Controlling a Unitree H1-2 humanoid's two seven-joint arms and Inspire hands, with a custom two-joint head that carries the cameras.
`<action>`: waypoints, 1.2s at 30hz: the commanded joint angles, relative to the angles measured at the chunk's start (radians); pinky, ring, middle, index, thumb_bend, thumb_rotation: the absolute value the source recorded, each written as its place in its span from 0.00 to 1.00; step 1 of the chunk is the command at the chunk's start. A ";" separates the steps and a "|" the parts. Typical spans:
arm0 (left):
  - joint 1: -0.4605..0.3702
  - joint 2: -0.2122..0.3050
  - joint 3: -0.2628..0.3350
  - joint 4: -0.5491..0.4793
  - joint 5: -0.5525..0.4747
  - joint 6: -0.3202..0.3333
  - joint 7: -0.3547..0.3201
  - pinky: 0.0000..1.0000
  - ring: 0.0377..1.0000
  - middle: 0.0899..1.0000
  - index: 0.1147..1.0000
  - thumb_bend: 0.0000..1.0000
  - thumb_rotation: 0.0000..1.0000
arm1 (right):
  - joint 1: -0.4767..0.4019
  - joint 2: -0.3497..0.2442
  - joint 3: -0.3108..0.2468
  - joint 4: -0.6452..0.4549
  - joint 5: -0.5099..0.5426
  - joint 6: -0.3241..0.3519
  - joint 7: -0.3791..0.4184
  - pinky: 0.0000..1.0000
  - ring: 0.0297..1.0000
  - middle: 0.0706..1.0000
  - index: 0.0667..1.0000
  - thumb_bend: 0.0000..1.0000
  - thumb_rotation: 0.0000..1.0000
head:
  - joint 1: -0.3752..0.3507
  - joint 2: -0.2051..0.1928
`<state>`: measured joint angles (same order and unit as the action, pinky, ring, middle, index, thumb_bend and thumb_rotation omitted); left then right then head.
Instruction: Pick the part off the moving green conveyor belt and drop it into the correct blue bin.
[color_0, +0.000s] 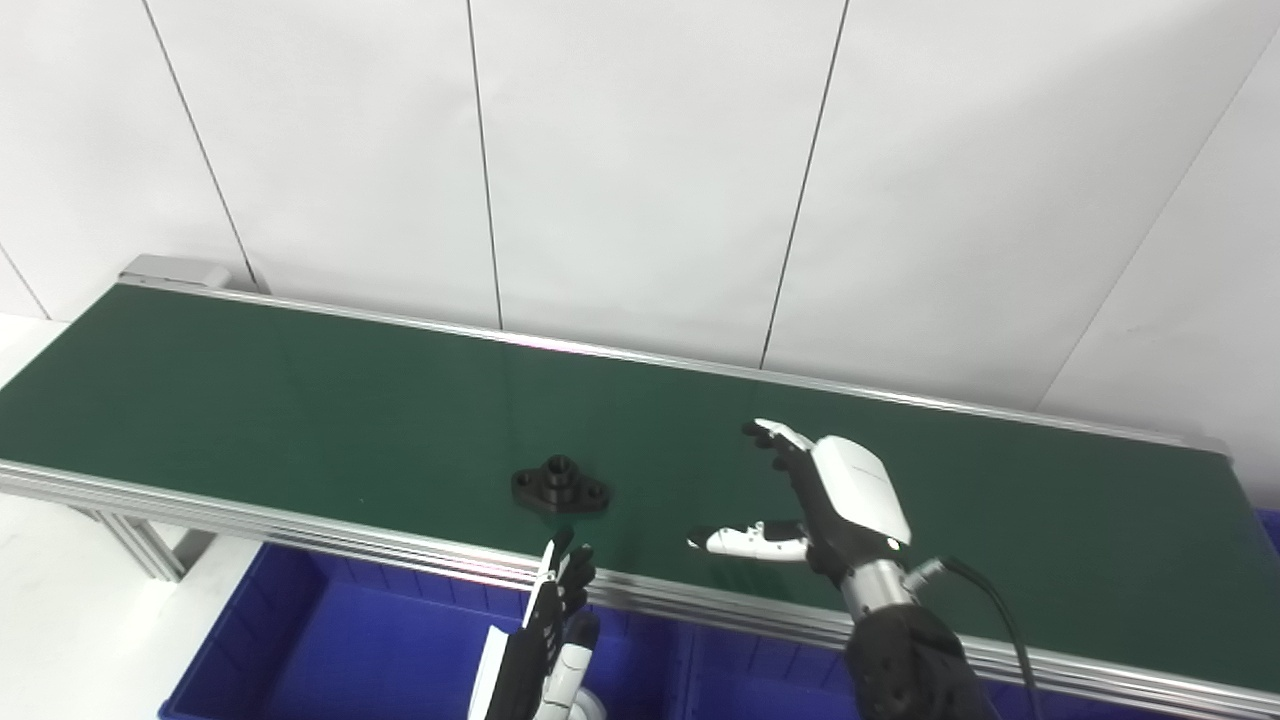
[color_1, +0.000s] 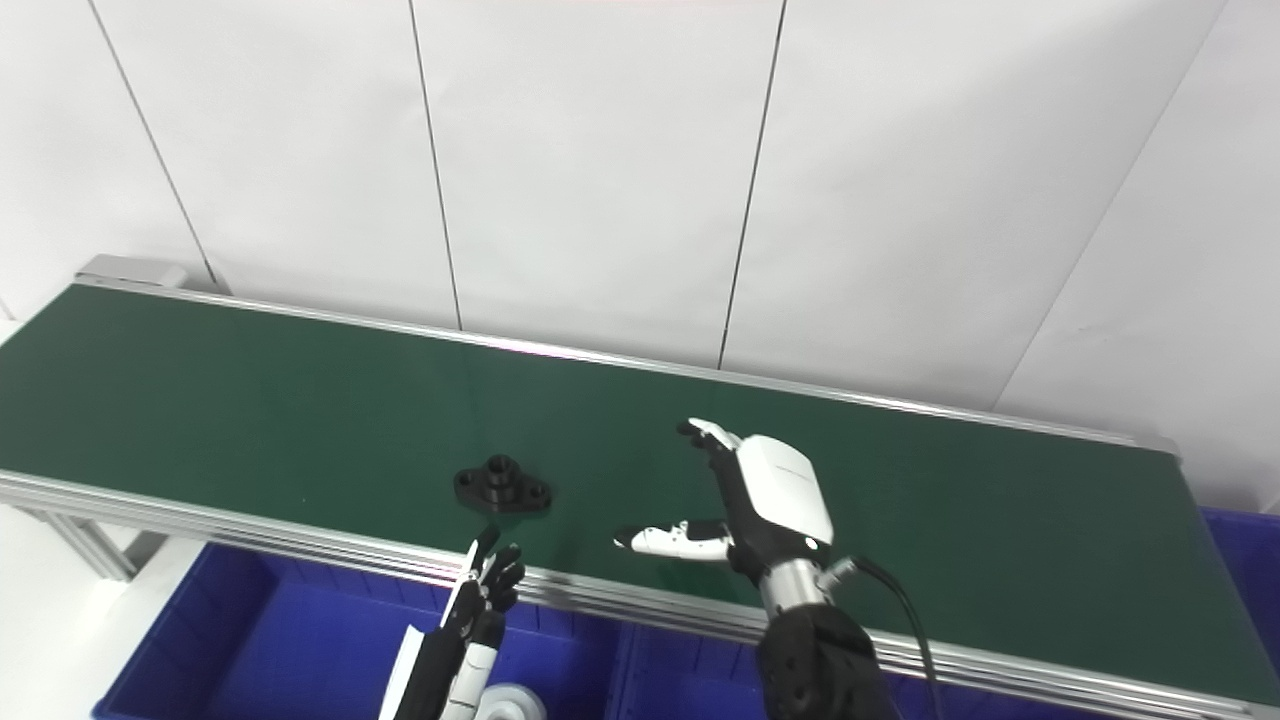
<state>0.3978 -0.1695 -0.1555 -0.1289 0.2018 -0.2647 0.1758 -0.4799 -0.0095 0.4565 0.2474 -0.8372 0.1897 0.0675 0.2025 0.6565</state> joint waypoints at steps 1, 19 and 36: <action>0.004 -0.036 -0.032 -0.043 0.008 -0.008 -0.005 0.90 0.91 0.93 1.00 0.55 1.00 | -0.056 0.025 0.002 0.000 -0.009 0.016 -0.024 0.53 0.72 0.82 0.83 0.98 0.51 | 0.000 0.000; 0.017 -0.061 -0.085 -0.084 0.049 0.013 0.003 0.91 0.91 0.93 1.00 0.56 1.00 | -0.197 0.060 0.056 0.199 -0.019 0.024 -0.006 0.51 0.66 0.80 0.84 0.96 0.52 | 0.027 0.010; 0.023 -0.095 -0.125 -0.109 0.102 0.035 0.014 0.92 0.91 0.93 1.00 0.60 1.00 | -0.232 0.081 0.160 0.330 -0.067 0.026 -0.029 0.25 0.34 0.49 0.77 0.86 0.48 | 0.054 0.025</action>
<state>0.4132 -0.1622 -0.1959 -0.1994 0.2927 -0.2164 0.1780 -0.6722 0.0570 0.6142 0.5871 -0.8929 0.2220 0.0698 0.2577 0.6826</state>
